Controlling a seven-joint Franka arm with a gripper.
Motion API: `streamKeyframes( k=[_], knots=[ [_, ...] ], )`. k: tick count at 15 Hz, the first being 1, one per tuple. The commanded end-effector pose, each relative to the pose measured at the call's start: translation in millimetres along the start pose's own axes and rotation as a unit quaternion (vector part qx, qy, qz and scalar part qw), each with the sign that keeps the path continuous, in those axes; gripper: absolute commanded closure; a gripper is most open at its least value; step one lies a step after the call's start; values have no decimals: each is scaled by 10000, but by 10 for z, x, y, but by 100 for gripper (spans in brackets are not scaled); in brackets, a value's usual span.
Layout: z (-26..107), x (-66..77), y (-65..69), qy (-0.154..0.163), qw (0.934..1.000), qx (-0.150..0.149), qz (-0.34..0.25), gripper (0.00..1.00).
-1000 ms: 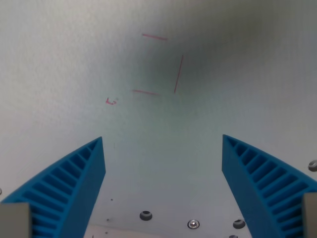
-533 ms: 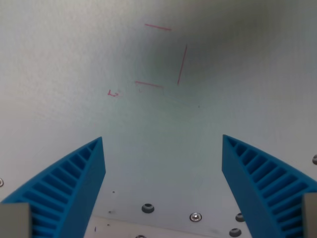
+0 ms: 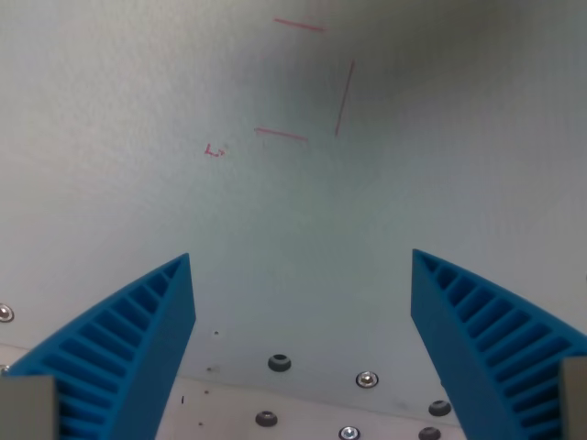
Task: Rotate around base positive y
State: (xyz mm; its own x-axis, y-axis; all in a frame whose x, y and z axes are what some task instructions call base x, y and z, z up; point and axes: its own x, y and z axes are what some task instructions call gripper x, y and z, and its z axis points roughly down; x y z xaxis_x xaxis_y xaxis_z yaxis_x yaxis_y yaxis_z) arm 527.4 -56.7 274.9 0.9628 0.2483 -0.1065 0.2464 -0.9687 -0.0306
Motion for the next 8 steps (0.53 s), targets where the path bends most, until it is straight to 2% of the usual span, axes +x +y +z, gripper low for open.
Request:
streamKeyframes(
  k=[1, 8],
  knots=[
    [-64, 88, 33, -1062, 9941, 237, 6, 0],
    [-64, 88, 33, -1454, 9888, 337, 10, 0]
  ],
)
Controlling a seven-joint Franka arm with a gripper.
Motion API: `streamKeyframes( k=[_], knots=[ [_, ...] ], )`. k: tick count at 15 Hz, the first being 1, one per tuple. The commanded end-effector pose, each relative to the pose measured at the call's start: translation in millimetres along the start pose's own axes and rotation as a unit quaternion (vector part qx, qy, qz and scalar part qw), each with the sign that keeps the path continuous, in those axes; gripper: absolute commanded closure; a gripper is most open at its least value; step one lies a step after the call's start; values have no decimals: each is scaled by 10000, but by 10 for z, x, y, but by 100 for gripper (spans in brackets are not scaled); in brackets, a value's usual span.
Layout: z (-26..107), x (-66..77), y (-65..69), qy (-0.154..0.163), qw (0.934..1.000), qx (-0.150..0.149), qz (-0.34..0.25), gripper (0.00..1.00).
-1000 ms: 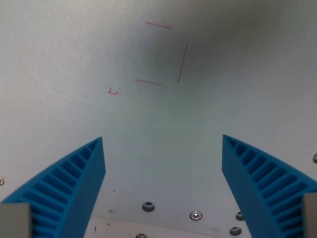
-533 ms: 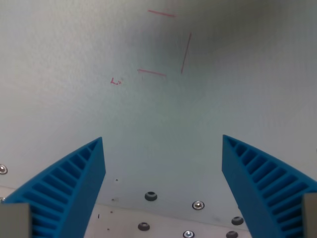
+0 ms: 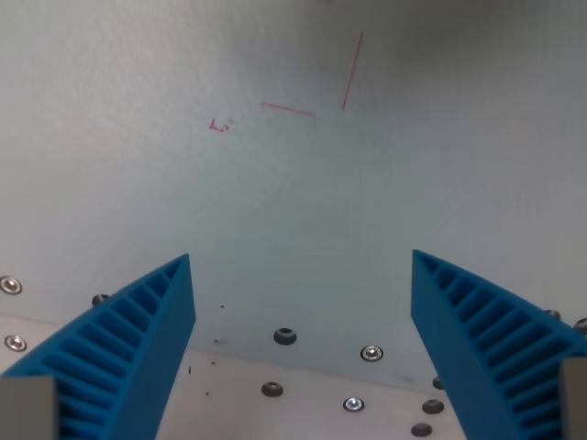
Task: Rotate around base positive y
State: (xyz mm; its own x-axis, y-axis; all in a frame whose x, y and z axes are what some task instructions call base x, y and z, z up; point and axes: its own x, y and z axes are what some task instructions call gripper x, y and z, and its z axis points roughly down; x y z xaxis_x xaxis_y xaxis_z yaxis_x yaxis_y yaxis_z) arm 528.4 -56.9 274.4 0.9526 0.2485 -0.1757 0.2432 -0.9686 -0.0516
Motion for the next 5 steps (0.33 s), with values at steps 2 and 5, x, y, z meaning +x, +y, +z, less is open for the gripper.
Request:
streamKeyframes(
  k=[2, 5],
  knots=[
    [-74, 73, 27, -1219, 9922, 262, 14, 0],
    [-74, 73, 27, -1387, 9899, 305, 17, 0]
  ],
)
